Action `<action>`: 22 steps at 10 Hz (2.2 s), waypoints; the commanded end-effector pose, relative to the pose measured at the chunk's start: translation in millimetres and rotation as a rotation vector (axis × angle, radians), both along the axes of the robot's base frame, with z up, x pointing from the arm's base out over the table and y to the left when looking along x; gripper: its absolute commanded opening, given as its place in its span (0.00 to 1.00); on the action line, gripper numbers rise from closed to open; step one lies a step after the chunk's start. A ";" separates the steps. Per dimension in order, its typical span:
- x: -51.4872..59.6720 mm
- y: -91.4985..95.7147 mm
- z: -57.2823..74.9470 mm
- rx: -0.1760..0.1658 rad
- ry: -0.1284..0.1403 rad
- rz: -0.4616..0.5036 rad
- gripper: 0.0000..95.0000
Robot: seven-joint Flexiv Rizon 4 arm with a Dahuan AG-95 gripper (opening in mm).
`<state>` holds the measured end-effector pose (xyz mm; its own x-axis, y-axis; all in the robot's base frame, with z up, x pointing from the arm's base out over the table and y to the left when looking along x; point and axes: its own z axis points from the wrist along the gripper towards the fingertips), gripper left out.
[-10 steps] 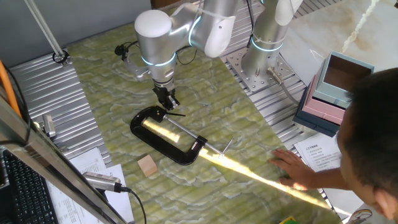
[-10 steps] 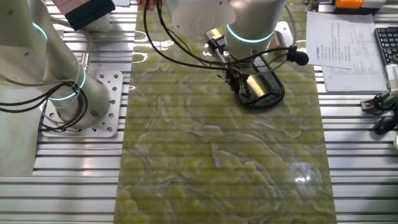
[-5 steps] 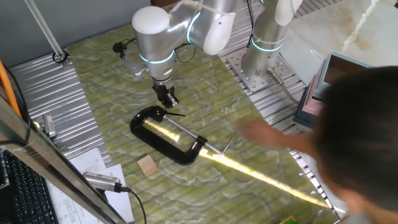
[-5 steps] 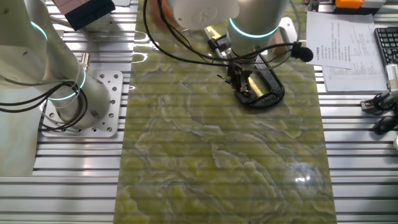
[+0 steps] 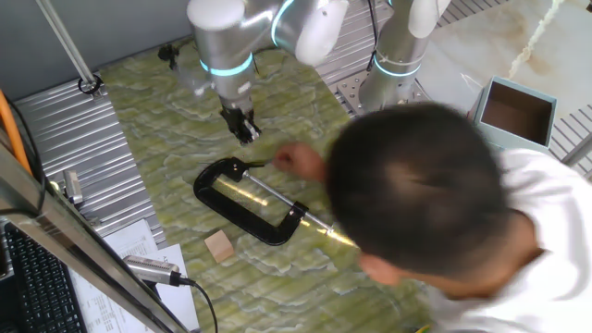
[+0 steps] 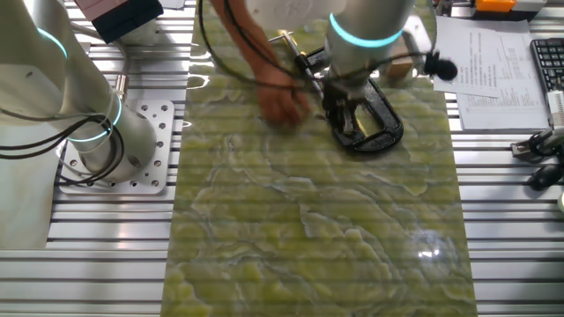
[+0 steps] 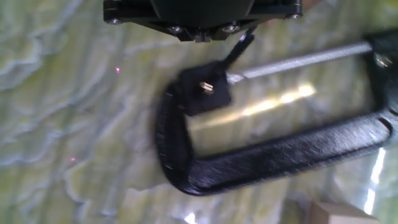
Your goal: Turn the hands of a clock
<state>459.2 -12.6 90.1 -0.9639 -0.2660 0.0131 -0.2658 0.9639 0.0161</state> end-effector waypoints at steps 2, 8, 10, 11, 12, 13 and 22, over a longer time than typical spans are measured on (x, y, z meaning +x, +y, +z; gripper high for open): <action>5.7 -24.5 12.8 0.002 0.006 0.034 0.00; 29.1 -48.6 14.0 0.002 -0.001 0.075 0.00; 31.6 -49.0 13.1 0.001 -0.001 0.079 0.00; 32.0 -49.2 11.6 0.001 -0.005 0.080 0.00; 32.1 -49.4 10.4 0.001 -0.008 0.073 0.00; 32.5 -49.5 9.5 0.000 -0.007 0.067 0.00; 51.1 -54.4 -8.8 -0.006 -0.033 0.110 0.00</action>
<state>511.6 -66.7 78.6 -0.9289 -0.3700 -0.0178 -0.3700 0.9290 -0.0013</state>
